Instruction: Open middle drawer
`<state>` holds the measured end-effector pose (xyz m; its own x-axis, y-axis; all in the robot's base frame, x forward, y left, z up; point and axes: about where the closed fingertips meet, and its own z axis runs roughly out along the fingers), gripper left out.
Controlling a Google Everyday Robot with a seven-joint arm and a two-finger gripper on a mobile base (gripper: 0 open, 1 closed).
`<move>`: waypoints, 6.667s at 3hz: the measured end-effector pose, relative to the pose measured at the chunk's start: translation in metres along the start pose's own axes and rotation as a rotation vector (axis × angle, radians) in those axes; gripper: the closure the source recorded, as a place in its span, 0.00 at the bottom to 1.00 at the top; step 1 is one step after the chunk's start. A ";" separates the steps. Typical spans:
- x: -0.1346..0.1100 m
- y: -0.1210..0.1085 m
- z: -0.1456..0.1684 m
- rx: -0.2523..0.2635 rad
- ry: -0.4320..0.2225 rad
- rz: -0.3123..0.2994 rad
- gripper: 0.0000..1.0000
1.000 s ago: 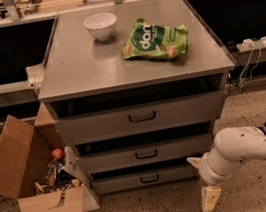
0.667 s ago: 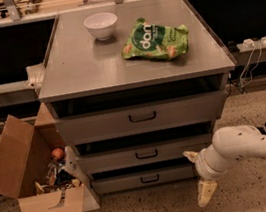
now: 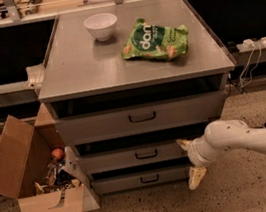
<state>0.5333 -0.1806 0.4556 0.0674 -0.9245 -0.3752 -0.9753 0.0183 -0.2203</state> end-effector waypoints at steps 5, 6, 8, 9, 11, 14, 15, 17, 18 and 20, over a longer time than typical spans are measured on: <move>-0.025 -0.051 0.068 -0.075 -0.052 -0.071 0.16; -0.028 -0.037 0.058 -0.120 -0.067 -0.076 0.38; -0.030 -0.035 0.051 -0.137 -0.074 -0.081 0.85; -0.029 -0.022 0.037 -0.160 -0.072 -0.082 1.00; -0.029 -0.022 0.038 -0.160 -0.072 -0.082 0.60; -0.029 -0.022 0.038 -0.160 -0.072 -0.082 0.00; -0.029 -0.022 0.038 -0.160 -0.072 -0.082 0.00; -0.031 -0.006 0.049 -0.224 -0.033 -0.117 0.00; -0.031 0.012 0.046 -0.269 -0.014 -0.142 0.00; -0.013 0.043 0.052 -0.350 -0.035 -0.144 0.14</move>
Offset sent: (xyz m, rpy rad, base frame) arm 0.0688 0.0189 -0.0271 0.0037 -0.0191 0.0288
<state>0.5016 -0.1482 0.4044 0.2101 -0.8943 -0.3951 -0.9678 -0.2475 0.0455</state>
